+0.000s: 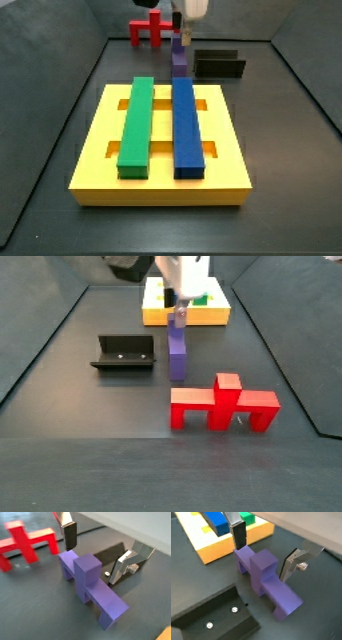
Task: Pick up the purple object. Move up. Move to above the board. Insert the purple object.
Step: Pick up the purple object.
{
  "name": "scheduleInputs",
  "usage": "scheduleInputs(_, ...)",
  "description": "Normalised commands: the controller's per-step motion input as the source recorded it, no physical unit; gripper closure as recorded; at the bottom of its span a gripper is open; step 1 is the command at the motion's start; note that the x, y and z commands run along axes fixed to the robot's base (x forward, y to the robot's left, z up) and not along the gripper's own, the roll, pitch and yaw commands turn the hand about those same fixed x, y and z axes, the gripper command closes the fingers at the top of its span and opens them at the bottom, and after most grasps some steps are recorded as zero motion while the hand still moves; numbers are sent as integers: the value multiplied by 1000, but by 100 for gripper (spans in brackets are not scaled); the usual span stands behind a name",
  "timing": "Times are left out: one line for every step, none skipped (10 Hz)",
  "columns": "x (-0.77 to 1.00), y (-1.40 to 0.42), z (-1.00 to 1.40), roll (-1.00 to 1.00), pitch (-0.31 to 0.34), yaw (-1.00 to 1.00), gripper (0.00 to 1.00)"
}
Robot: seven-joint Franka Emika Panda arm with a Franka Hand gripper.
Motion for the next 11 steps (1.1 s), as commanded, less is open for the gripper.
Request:
scheduleInputs(129,-37,-183,0,-93,-926,0)
scheduleInputs(83,-31,-89,60,-17,-780,0)
scheduleInputs(-77,0,-91,91,0,-460,0)
scheduleInputs(-143,0,-77,63,0,-331,0)
scheduleInputs(-200,0,-89,0,-43,-163,0)
scheduleInputs(0,0,-186,0,-97,249,0)
scheduleInputs(97,0,-174,0,-51,383,0)
scheduleInputs(157,0,-160,29,-10,411,0)
scheduleInputs(69,0,-194,17,-24,291,0)
scheduleInputs(0,0,-71,29,0,0,0)
scheduleInputs(0,0,0,4,0,-6,0)
